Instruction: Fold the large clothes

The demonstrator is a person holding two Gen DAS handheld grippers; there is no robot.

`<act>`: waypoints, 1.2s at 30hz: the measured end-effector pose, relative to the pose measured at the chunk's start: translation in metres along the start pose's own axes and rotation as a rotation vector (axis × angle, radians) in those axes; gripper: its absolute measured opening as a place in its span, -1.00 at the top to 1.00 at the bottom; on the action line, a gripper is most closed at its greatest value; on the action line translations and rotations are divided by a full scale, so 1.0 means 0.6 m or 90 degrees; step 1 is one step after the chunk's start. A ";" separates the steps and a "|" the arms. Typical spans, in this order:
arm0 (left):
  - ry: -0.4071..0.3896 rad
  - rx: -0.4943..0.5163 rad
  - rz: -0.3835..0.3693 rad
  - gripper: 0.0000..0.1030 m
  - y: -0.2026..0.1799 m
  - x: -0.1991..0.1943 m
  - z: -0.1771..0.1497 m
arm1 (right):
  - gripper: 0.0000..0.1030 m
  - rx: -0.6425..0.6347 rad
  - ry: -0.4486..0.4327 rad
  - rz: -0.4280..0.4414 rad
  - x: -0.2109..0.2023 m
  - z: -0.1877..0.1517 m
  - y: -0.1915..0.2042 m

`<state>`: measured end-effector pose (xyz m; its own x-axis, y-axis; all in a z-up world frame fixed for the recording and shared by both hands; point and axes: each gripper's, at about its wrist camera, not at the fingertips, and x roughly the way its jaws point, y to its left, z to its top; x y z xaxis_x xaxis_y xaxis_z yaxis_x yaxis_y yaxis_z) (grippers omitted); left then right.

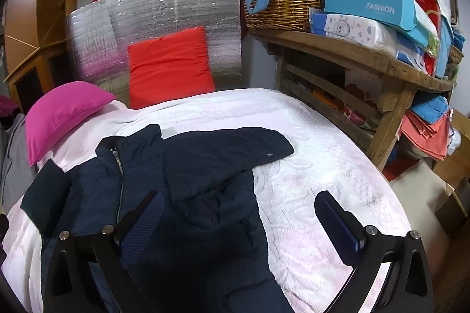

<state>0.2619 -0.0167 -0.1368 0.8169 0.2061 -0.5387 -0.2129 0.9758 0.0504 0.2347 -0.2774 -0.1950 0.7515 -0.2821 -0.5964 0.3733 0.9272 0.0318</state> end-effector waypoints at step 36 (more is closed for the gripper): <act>0.113 0.068 -0.001 -1.00 -0.044 0.191 -0.063 | 0.46 0.454 0.102 0.312 0.412 0.012 -0.182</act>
<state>0.3408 -0.0215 -0.2315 0.7080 0.1980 -0.6779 -0.1466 0.9802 0.1332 0.3835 -0.4499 -0.3402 0.8511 0.1951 -0.4874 0.3194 0.5443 0.7757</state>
